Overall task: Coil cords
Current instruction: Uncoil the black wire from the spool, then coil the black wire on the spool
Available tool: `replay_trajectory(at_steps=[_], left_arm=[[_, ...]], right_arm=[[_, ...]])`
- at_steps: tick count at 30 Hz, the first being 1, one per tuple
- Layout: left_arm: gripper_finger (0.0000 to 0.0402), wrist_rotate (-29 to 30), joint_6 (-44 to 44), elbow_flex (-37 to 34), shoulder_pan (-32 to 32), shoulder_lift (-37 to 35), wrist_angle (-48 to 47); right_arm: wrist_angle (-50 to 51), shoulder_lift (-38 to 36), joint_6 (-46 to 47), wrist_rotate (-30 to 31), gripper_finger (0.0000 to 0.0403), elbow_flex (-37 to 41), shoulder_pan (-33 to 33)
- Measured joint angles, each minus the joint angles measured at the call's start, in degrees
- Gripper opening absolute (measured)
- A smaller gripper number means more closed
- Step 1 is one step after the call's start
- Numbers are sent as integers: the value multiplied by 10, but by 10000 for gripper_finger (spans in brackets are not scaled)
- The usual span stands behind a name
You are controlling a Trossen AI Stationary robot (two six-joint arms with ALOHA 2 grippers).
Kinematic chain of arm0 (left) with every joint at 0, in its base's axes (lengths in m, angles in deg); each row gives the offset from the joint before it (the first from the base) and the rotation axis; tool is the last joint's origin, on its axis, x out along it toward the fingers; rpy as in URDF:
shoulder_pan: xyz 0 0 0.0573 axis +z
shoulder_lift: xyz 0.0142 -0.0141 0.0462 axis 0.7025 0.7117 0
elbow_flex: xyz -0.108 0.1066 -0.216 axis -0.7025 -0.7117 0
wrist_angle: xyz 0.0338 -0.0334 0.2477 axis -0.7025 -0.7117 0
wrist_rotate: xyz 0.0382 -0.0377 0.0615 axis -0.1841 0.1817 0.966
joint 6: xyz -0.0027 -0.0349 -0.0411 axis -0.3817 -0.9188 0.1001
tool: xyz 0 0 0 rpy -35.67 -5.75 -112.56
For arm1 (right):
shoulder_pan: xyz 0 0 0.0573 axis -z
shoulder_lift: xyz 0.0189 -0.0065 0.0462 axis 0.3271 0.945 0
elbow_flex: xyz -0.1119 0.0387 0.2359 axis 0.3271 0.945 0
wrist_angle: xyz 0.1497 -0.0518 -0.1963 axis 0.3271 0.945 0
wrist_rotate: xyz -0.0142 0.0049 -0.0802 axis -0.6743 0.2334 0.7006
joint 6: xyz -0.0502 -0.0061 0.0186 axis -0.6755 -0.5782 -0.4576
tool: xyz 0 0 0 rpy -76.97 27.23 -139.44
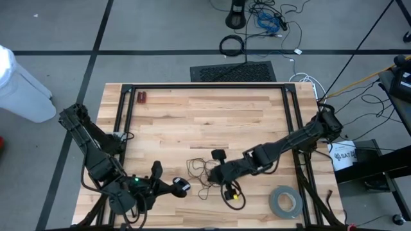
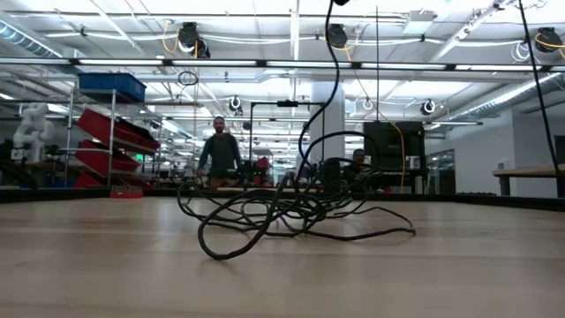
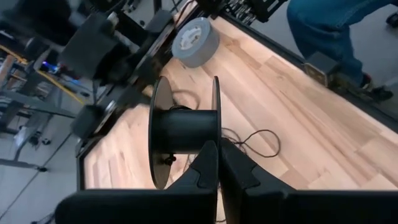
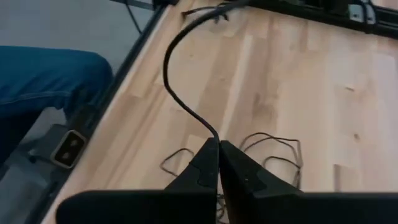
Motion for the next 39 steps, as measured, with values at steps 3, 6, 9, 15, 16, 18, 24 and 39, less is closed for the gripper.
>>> replay_trajectory(at_steps=[3,6,9,15,16,18,24,39], left_arm=[[0,11,0,0,0,0,0],[0,14,0,0,0,0,0],[0,14,0,0,0,0,0],[0,21,20,1,1,-10,-1],[0,23,21,1,1,-13,-1],[0,23,19,1,1,-17,-1],[0,22,-24,1,-1,-19,-1],[0,23,-106,-12,22,-19,1]], right_arm=[[0,0,9,-3,7,0,-11],[0,0,24,-3,13,0,-21],[0,0,29,-1,20,0,-29],[0,-1,48,44,36,0,-36],[0,-1,49,45,39,0,-37],[-4,-1,51,52,45,0,-41],[-39,-1,49,102,64,0,-44],[-115,-1,-27,138,105,0,-40]])
